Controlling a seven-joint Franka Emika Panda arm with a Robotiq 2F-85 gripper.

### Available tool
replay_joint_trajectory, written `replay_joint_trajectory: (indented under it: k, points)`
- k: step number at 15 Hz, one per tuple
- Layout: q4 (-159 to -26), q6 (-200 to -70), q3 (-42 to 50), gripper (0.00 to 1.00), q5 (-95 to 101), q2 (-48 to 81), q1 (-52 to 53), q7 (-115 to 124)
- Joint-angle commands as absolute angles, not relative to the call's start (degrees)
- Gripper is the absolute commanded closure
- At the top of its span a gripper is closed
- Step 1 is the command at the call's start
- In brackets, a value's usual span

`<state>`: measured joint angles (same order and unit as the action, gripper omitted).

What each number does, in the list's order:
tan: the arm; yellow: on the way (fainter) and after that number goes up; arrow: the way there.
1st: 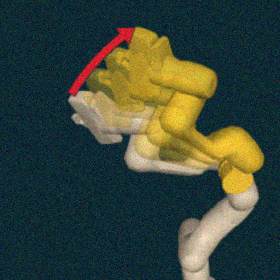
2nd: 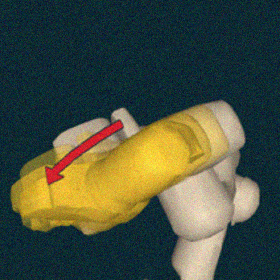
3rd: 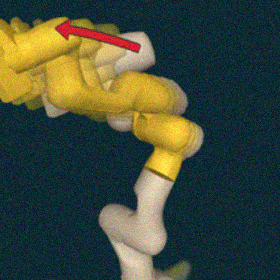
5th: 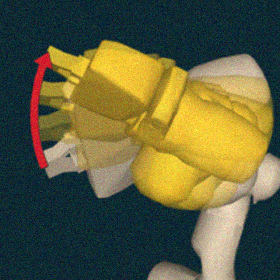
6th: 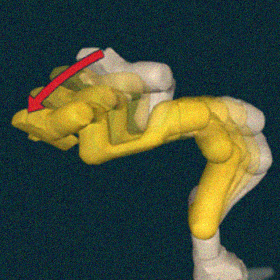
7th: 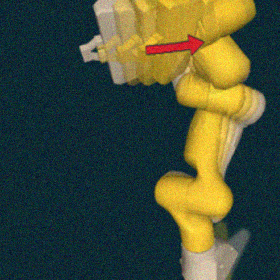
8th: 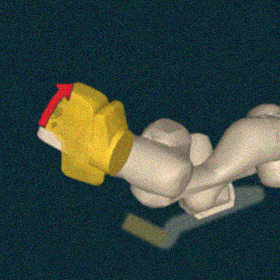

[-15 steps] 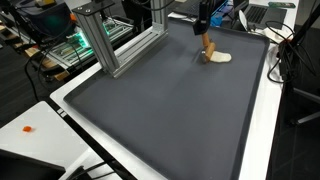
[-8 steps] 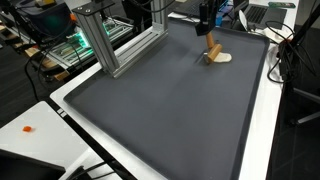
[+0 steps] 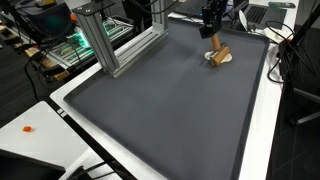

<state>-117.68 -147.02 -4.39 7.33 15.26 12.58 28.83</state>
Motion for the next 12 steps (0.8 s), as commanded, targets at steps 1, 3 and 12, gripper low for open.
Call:
replay_joint_trajectory:
  k: [1, 3, 12]
  points:
    - [-117.6, -149.2, -2.8, 0.65, 8.8, 16.8, 14.0, 31.4]
    - [-117.5, -150.4, -2.6, 0.65, 9.0, 17.1, 14.2, 31.2]
    - [-117.5, -150.6, -1.4, 0.65, 8.4, 14.6, 14.0, 30.1]
